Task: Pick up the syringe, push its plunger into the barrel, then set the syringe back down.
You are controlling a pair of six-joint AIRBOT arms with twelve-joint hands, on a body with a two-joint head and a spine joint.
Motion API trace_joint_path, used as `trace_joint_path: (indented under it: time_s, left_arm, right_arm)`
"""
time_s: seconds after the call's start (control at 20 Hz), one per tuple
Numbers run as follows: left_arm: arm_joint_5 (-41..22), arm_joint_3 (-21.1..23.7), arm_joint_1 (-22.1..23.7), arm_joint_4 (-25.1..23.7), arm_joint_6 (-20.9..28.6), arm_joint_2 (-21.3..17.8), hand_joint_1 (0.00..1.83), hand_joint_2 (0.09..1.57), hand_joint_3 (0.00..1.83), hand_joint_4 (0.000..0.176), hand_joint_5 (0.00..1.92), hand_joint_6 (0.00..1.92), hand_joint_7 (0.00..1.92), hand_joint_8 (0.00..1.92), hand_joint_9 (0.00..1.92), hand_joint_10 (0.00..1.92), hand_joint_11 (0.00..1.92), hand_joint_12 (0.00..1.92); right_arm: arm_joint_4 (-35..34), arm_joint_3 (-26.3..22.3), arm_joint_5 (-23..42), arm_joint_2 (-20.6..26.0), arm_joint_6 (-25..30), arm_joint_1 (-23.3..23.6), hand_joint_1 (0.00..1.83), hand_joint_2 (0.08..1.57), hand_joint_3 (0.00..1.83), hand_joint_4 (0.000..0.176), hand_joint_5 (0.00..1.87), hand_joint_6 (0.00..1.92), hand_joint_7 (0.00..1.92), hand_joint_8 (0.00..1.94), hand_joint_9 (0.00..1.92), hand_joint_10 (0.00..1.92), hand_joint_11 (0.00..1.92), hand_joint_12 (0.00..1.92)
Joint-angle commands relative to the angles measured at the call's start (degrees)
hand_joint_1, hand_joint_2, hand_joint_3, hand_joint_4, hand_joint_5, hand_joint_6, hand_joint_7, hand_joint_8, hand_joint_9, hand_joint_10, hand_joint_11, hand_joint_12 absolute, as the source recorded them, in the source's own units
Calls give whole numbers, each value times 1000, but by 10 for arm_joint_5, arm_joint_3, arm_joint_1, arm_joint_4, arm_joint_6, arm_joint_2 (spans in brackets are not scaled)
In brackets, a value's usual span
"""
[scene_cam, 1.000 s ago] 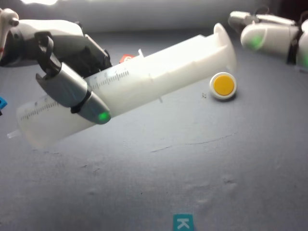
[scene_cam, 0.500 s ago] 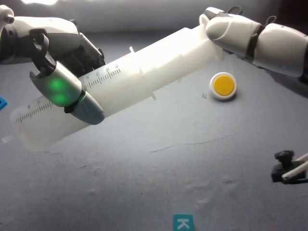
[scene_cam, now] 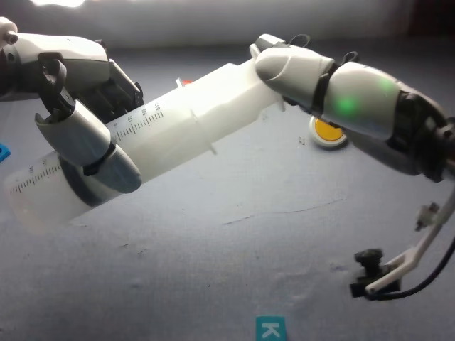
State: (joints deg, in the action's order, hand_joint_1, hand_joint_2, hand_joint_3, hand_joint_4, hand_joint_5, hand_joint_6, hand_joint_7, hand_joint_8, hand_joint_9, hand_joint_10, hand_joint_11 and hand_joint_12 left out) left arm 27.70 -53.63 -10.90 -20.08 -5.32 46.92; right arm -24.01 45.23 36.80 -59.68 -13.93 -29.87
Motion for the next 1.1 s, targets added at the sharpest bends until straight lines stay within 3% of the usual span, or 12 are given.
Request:
trace_joint_path:
  time_s: [0.0, 0.25, 0.4, 0.7, 0.9, 0.95, 1.05]
  left_arm:
    - [-110, 4, 12, 15, 22, 6, 1371, 1133, 0, 0, 868, 1063, 1020, 972, 822, 1312, 532, 1374]
    - [-110, 4, 9, 14, 22, 6, 1376, 1119, 0, 0, 903, 997, 1035, 972, 854, 1255, 561, 1334]
    - [-110, 4, 7, 13, 22, 6, 1371, 1132, 0, 0, 879, 1052, 1004, 984, 832, 1305, 530, 1359]
    - [-109, 3, 6, 12, 22, 6, 1372, 1128, 0, 0, 888, 1046, 1021, 967, 831, 1288, 535, 1342]
    - [-108, 4, 2, 5, 22, 6, 1368, 1137, 3, 0, 865, 1103, 1002, 973, 811, 1319, 518, 1352]
    - [-106, 4, 0, 4, 22, 6, 1368, 1146, 1, 0, 844, 1061, 1000, 1083, 787, 1317, 529, 1370]
    - [-104, 3, -2, 2, 22, 6, 1368, 1145, 1, 0, 844, 1066, 997, 1054, 793, 1341, 527, 1372]
  right_arm:
    - [56, -9, 14, -17, -3, 2, 0, 1129, 0, 0, 31, 3, 17, 4, 0, 0, 0, 0]
    - [56, -10, -11, -63, -19, 0, 0, 1126, 0, 0, 5, 1, 0, 0, 0, 0, 0, 0]
    - [56, -11, -12, -87, -24, -2, 0, 1119, 0, 0, 0, 0, 0, 0, 0, 0, 0, 0]
    - [56, -13, -48, -111, -32, -7, 0, 1096, 0, 0, 0, 0, 0, 0, 0, 0, 0, 0]
    - [56, -12, -38, -75, -31, -2, 0, 1099, 0, 0, 0, 0, 0, 0, 0, 0, 0, 0]
    - [56, -12, -38, -57, -28, 5, 0, 1099, 0, 0, 0, 0, 0, 0, 0, 0, 0, 0]
    - [56, -12, -48, -11, -23, 17, 0, 1102, 0, 0, 0, 0, 0, 0, 0, 0, 0, 0]
